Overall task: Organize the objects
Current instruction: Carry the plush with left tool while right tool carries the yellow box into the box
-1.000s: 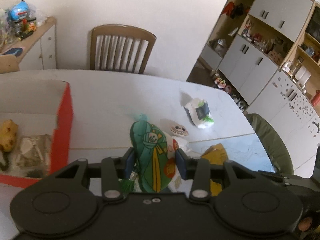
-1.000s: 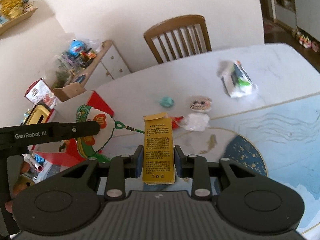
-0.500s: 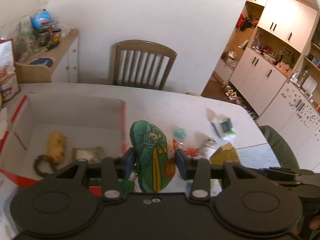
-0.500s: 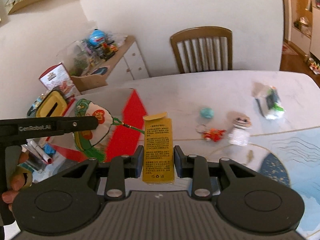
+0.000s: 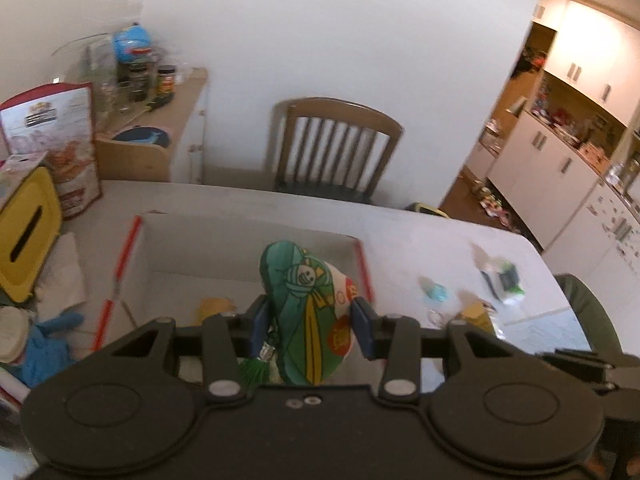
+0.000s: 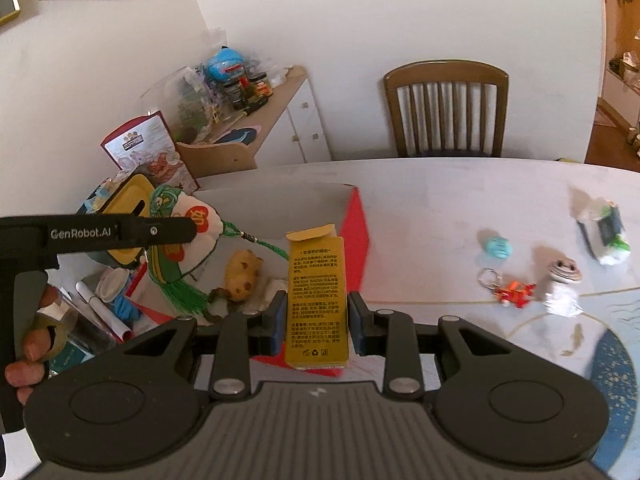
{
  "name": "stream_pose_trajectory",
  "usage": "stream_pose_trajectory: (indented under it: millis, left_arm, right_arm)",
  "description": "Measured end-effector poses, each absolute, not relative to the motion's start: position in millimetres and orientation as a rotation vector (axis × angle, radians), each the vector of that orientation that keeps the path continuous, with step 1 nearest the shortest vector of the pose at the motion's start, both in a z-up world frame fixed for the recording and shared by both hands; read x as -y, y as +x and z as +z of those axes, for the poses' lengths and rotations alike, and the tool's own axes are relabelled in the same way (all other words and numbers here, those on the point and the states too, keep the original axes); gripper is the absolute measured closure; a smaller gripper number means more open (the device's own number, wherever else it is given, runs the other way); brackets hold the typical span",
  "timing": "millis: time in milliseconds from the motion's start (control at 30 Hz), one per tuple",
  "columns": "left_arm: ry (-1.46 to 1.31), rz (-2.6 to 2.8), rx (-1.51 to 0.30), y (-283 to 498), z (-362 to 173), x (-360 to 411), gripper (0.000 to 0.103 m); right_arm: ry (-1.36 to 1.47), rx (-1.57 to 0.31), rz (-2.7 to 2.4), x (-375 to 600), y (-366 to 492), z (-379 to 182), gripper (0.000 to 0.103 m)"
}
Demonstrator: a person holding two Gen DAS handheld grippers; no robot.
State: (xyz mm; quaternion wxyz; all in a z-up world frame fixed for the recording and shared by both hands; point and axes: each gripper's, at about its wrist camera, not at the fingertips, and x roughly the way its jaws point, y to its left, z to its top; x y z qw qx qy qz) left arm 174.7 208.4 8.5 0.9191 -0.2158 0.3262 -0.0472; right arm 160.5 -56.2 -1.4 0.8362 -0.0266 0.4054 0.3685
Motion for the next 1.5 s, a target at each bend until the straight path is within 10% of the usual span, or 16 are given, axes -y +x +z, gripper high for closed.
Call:
stream_pose_trajectory:
  millis: [1500]
  left_arm:
    - [-0.221, 0.002, -0.899, 288.7, -105.2, -247.5, 0.058]
  right_arm:
    - [-0.384, -0.966, 0.744, -120.3, 202.5, -116.8, 0.072]
